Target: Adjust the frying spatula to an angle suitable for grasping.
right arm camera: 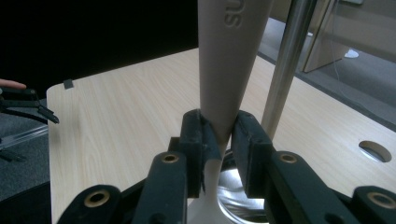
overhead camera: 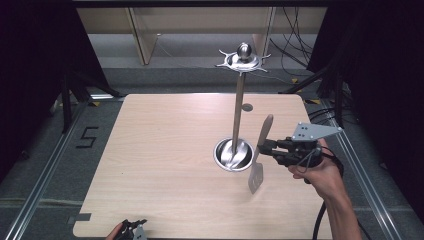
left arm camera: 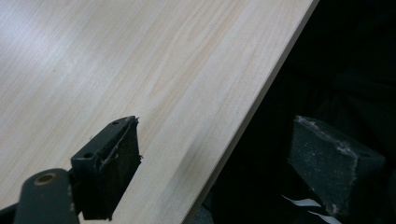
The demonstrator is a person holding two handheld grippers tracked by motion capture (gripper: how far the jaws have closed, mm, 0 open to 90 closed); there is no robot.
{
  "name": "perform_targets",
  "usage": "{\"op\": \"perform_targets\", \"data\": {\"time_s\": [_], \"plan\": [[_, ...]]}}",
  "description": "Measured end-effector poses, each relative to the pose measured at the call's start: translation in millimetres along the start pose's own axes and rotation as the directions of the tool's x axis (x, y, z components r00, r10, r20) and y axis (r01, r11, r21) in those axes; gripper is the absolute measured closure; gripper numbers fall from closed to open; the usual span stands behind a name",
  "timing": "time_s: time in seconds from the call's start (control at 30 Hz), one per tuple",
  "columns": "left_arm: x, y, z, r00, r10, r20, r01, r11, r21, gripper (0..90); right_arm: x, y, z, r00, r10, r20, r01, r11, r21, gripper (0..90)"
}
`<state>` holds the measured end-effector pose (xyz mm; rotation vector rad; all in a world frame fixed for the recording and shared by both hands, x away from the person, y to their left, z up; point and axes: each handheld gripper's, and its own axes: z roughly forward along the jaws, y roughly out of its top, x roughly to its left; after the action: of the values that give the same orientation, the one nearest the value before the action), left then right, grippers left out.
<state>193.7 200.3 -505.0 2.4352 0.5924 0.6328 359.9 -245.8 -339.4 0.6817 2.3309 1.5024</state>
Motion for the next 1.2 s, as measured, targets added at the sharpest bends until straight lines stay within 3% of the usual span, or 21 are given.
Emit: {"op": "perform_targets", "data": {"time_s": [0.07, 0.1, 0.13, 0.27, 0.4, 0.47, 0.53, 0.6, 0.8, 1.2], "plan": [[-0.6, -0.4, 0.0, 0.9997, -0.001, -0.022, 0.001, 1.0, -0.001, 15.5, -3.5, 1.8, -1.5, 0.9997, -0.023, 0.003, 0.023, 1.0, -0.013, 75.4], [-0.6, -0.4, 0.0, 0.9997, -0.001, -0.022, 0.001, 1.0, -0.001, 15.5, -3.9, 2.6, -2.7, 1.0, -0.008, 0.001, 0.008, 1.0, -0.007, 75.4], [0.8, -0.4, -1.4, 1.0, -0.006, 0.007, 0.006, 1.0, 0.0, 15.5, -6.5, 3.5, -3.0, 1.0, -0.007, 0.003, 0.007, 1.0, -0.02, 75.4], [1.0, -0.8, -0.9, 0.9999, -0.008, 0.008, 0.008, 1.0, 0.002, 15.5, -11.3, 5.4, -4.1, 0.9998, 0.018, 0.011, -0.018, 0.999, -0.035, 75.4], [1.0, -0.8, -0.9, 0.9999, -0.007, 0.008, 0.007, 1.0, 0.002, 15.5, -17.2, 8.4, -4.3, 0.9995, 0.01, 0.03, -0.009, 0.999, -0.038, 75.4], [0.9, -1.0, -0.5, 1.0, -0.007, 0.005, 0.007, 0.9999, 0.008, 15.5, -23.5, 13.3, -7.2, 0.9998, 0.004, 0.018, -0.004, 1.0, -0.031, 75.4], [0.9, -1.0, -0.1, 1.0, -0.004, -0.002, 0.004, 0.9999, 0.011, 15.5, -26.6, 16.9, -8.1, 0.9993, 0.013, 0.036, -0.011, 0.999, -0.04, 75.4], [0.9, -0.9, -0.2, 1.0, -0.004, 0.001, 0.004, 0.9999, 0.01, 15.5, -29.4, 22.5, -10.9, 0.9998, 0.001, 0.019, -0.001, 1.0, -0.017, 75.4], [1.1, -1.1, 0.3, 1.0, -0.006, 0.001, 0.006, 0.9999, 0.011, 15.5, -33.1, 40.3, -13.1, 0.9987, -0.012, 0.049, 0.014, 0.999, -0.04, 75.3], [1.2, -1.2, 0.0, 1.0, -0.004, -0.002, 0.004, 0.9999, 0.012, 15.5, -40.9, 67.2, -11.4, 0.9993, -0.012, 0.034, 0.013, 1.0, -0.02, 75.3]]}}
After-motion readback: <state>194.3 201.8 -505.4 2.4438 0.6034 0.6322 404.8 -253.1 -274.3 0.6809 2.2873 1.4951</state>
